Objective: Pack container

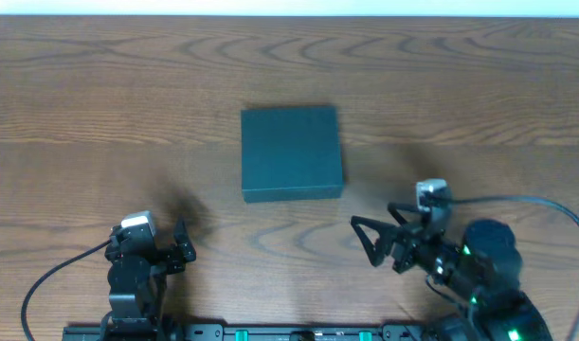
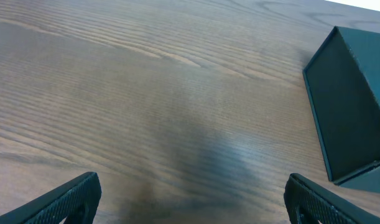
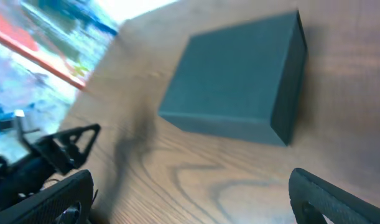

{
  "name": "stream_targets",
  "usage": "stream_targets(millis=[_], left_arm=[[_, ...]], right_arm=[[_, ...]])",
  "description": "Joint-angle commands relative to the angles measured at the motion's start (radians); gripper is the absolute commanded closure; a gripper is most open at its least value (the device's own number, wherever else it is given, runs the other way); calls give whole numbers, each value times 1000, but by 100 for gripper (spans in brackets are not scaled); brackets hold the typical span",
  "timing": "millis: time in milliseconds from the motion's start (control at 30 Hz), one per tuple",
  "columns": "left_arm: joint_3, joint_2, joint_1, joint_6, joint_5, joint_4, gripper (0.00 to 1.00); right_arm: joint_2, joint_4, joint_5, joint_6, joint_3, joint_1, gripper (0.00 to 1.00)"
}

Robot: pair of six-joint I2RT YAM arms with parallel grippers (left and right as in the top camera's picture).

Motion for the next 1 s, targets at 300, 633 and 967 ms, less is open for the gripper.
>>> stream_targets(millis=[300,633,967], left_arm=[[-13,-6,-4,3,-18,3,5],[-13,-6,-4,3,-18,3,5],[-13,-6,-4,3,-18,3,5]], right_arm=[[-257,-125,366,-138,-65,-13,1],[-442,-114,505,-192,-333,-12,1],[-442,-122,497,-192,-383,-11,1]])
